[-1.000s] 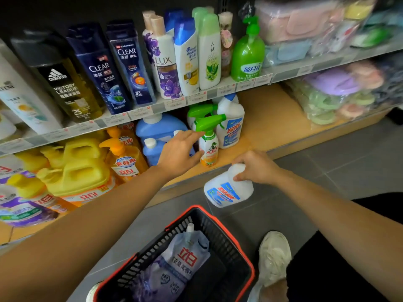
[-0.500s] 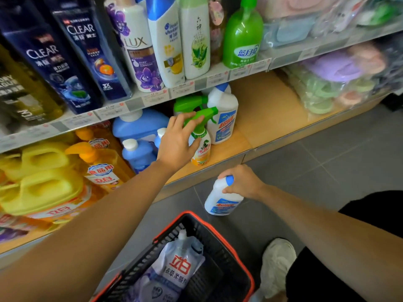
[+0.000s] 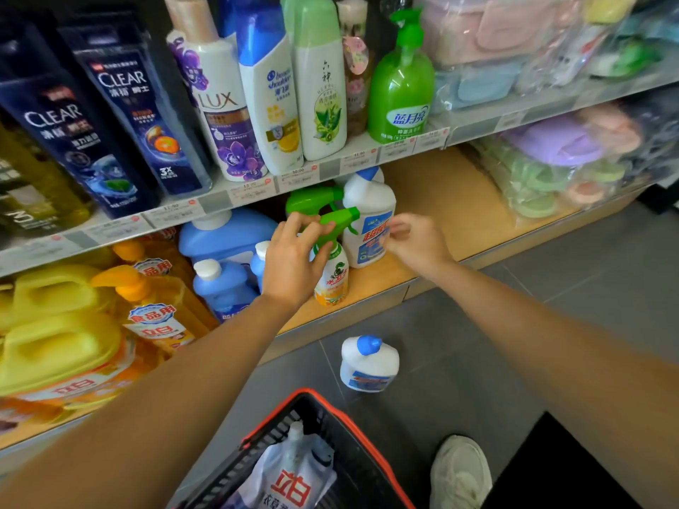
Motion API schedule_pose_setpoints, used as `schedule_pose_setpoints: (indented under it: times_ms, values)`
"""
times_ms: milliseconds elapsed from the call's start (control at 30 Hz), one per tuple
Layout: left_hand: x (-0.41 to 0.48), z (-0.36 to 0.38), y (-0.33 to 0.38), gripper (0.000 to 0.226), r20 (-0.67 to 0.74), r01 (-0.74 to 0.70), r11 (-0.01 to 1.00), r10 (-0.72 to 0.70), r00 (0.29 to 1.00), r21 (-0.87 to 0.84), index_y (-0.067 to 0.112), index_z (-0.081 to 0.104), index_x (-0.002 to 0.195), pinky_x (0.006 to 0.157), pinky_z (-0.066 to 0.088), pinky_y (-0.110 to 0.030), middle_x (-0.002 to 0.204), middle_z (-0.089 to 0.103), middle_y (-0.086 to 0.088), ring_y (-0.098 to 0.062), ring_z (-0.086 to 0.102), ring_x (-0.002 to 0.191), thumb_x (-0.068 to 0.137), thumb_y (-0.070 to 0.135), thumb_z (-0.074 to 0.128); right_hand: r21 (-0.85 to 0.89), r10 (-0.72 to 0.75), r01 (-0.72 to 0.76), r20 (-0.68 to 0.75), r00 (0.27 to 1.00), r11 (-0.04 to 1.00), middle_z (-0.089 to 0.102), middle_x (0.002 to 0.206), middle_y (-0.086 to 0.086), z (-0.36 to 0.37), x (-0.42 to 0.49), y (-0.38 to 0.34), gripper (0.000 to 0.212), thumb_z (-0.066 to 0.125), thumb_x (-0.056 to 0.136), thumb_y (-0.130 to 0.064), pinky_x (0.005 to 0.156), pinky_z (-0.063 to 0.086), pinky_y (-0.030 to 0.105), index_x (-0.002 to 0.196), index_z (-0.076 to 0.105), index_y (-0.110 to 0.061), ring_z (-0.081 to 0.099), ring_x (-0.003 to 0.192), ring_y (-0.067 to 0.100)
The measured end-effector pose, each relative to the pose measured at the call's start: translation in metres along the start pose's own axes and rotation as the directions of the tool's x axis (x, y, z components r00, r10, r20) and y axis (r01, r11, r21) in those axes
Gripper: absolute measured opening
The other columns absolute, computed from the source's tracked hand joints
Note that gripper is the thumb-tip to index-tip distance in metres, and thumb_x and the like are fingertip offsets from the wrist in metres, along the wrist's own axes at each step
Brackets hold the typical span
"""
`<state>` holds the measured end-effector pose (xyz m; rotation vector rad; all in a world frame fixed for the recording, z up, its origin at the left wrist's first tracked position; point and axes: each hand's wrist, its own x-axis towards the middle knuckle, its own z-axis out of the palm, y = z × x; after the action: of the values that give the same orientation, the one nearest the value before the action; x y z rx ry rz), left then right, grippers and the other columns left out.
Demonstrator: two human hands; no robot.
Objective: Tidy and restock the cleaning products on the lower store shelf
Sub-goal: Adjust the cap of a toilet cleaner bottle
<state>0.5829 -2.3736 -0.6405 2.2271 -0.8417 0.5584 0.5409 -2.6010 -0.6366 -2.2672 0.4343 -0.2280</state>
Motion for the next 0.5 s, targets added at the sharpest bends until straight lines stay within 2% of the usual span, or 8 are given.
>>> schedule_pose_setpoints:
  times_ms: [67,100,167,233,333,400,500]
  values:
    - [0.000,0.002,0.001,0.021,-0.024,0.006,1.000,-0.006,1.000,0.024,0.005,0.073,0.110,0.076,0.054,-0.050,0.103,0.062,-0.016,-0.034,0.062,0.095,0.089,0.009,0.076,-0.004,-0.028,0.028,-0.093,0.995,1.000,0.067,0.122,0.001,-0.004,0.019,0.000,0.051,0.081,0.080,-0.020,0.079,0.048,0.020,0.127,0.061,-0.014,0.064,0.106,0.016]
    - [0.001,0.003,0.001,0.020,-0.038,0.010,0.999,-0.008,0.999,0.043,0.005,0.074,0.109,0.074,0.054,-0.048,0.101,0.062,-0.015,-0.034,0.062,0.093,0.089,0.009,0.076,0.013,-0.040,0.041,-0.101,0.994,0.999,0.063,0.128,0.002,-0.004,0.028,0.000,0.060,0.082,0.079,-0.020,0.081,0.047,0.020,0.133,0.057,-0.014,0.061,0.112,0.018]
    - [0.001,0.005,0.002,0.019,-0.066,0.009,0.997,-0.004,0.998,0.074,0.005,0.074,0.106,0.069,0.054,-0.046,0.099,0.062,-0.015,-0.034,0.062,0.089,0.089,0.010,0.077,0.044,-0.081,0.083,-0.051,0.995,0.996,0.058,0.136,0.003,-0.002,0.041,-0.001,0.076,0.084,0.076,-0.019,0.094,0.049,0.030,0.142,0.048,-0.016,0.055,0.121,0.018]
    - [0.001,0.006,0.003,0.018,-0.082,0.003,0.996,0.005,0.997,0.089,0.005,0.074,0.106,0.067,0.052,-0.043,0.097,0.062,-0.015,-0.034,0.062,0.087,0.088,0.010,0.078,0.084,-0.115,0.112,0.029,0.993,0.990,0.056,0.138,0.002,0.002,0.048,-0.001,0.081,0.084,0.075,-0.016,0.103,0.048,0.040,0.145,0.045,-0.019,0.053,0.124,0.019]
    - [0.000,0.006,0.003,0.017,-0.098,0.005,0.994,0.005,0.995,0.109,0.005,0.074,0.104,0.065,0.049,-0.037,0.095,0.061,-0.015,-0.034,0.062,0.085,0.088,0.011,0.078,0.044,-0.131,0.129,0.065,0.989,0.991,0.044,0.142,0.003,0.006,0.055,0.004,0.085,0.083,0.076,-0.015,0.108,0.043,0.043,0.149,0.039,-0.020,0.046,0.129,0.023]
    - [-0.001,0.005,0.004,0.017,-0.099,0.015,0.994,-0.004,0.995,0.112,0.005,0.074,0.103,0.064,0.048,-0.035,0.095,0.061,-0.014,-0.033,0.061,0.085,0.088,0.011,0.078,-0.067,-0.128,0.130,0.041,0.991,0.989,0.038,0.133,0.004,0.004,0.058,0.009,0.085,0.085,0.075,-0.020,0.108,0.040,0.041,0.148,0.042,-0.020,0.042,0.126,0.026]
    - [0.000,0.004,0.007,0.017,-0.092,0.030,0.993,-0.019,0.996,0.113,0.005,0.074,0.103,0.064,0.048,-0.035,0.096,0.061,-0.014,-0.033,0.061,0.084,0.088,0.011,0.078,-0.122,-0.117,0.111,-0.046,0.992,0.986,0.035,0.116,-0.002,0.001,0.057,0.018,0.069,0.087,0.070,-0.024,0.098,0.043,0.036,0.130,0.054,-0.020,0.043,0.117,0.026]
